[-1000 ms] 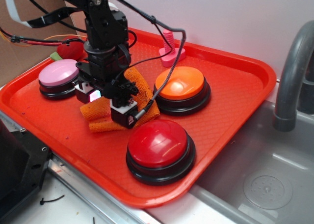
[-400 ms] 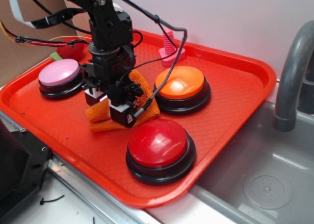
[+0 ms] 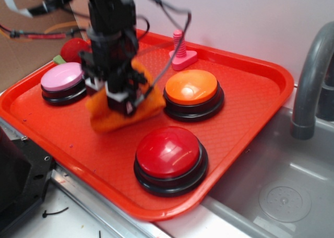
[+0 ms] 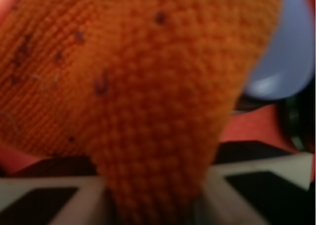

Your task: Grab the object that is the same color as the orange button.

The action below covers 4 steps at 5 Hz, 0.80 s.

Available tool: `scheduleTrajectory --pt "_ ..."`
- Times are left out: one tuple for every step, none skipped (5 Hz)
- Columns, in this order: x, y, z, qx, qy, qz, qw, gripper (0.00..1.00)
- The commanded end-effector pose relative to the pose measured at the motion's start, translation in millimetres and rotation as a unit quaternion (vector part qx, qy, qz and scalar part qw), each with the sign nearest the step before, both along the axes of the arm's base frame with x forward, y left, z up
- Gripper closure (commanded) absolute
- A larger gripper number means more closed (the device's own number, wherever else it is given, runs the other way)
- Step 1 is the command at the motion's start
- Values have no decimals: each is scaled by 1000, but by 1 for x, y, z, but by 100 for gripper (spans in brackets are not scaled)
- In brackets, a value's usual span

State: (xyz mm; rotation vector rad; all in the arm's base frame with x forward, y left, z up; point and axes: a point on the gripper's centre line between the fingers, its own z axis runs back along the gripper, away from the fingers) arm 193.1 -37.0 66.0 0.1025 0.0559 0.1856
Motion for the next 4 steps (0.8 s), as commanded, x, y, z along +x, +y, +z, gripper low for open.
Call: scheduleTrajectory --pt "1 8 107 -42 -51 27 997 100" --pt "-2 20 146 -36 -65 22 997 100" --pt "-11 27 159 -51 -69 27 996 100" --pt "-7 26 144 -41 -71 -30 996 100"
